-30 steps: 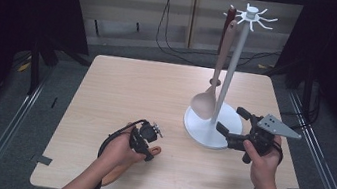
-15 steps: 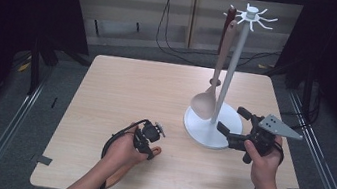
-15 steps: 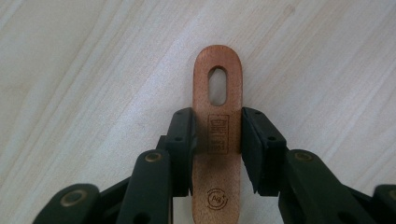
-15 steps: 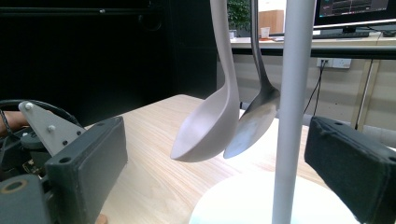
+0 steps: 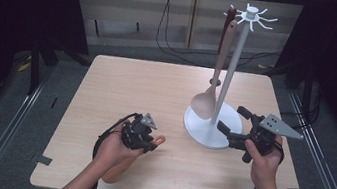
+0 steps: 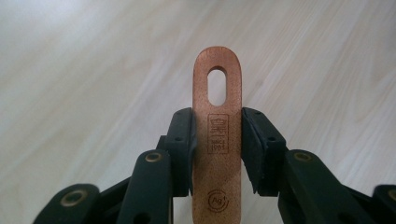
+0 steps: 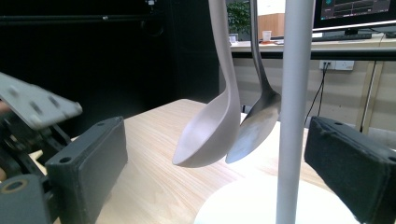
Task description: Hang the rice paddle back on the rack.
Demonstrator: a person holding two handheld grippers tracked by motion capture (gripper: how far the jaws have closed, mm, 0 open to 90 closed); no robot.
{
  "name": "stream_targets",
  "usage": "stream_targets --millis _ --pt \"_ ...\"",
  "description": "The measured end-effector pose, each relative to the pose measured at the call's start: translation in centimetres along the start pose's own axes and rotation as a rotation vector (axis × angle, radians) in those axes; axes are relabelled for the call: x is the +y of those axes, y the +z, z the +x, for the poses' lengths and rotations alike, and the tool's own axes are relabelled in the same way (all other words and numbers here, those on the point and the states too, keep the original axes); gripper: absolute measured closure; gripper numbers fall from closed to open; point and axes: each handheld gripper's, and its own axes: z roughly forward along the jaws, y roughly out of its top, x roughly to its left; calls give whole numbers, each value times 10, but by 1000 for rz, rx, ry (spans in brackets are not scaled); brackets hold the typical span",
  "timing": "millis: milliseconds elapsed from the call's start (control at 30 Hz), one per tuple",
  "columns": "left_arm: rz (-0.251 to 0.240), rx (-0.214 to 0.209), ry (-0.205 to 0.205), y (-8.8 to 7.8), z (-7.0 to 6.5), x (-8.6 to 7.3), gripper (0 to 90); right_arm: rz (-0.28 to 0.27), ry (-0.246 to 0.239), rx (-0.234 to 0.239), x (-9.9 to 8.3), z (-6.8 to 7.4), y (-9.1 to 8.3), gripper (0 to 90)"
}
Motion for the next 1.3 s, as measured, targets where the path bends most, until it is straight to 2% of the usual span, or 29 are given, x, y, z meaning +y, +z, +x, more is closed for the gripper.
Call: stream_targets --millis 67,133,167,200,233,267,300,367,533,733,767,800,900,1200,1300 --pt "-80 -17 0 -8 1 -1 659 -4 -7 8 0 1 1 56" --pt "-167 -22 -36 -13 0 -1 659 0 -8 11 0 2 2 56" --pt "-191 -29 -32 -17 0 -1 659 0 -9 14 0 3 2 56" --pt "-214 -28 -45 -20 1 -2 659 -1 -12 19 -1 3 3 56" --pt "-225 -29 -35 -24 2 -2 659 2 -9 18 -1 4 3 56" --pt "-272 -34 -34 -25 2 -2 659 4 -8 25 -1 4 3 57" --pt "-281 -28 -34 -28 3 -2 659 3 -10 28 -1 5 4 57" --pt "-346 -33 -37 -32 4 -4 659 6 -13 29 -1 5 5 57" --pt "-437 -50 -51 -37 5 -7 659 14 -5 33 -4 5 7 57" --pt "-511 -67 -52 -45 6 -6 659 21 -10 48 -6 8 10 56" --pt "-522 -66 -50 -45 6 -6 659 21 -11 51 -7 9 11 56" --pt "-545 -83 -33 -45 5 -6 659 26 -5 52 -7 9 11 56" --pt "-561 -90 -47 -45 6 -6 659 31 -4 53 -9 10 14 56" --pt "-639 -111 -47 -52 11 -10 659 41 -6 65 -11 14 20 55" --pt "-646 -108 -44 -54 10 -11 659 54 -10 72 -13 15 22 55"
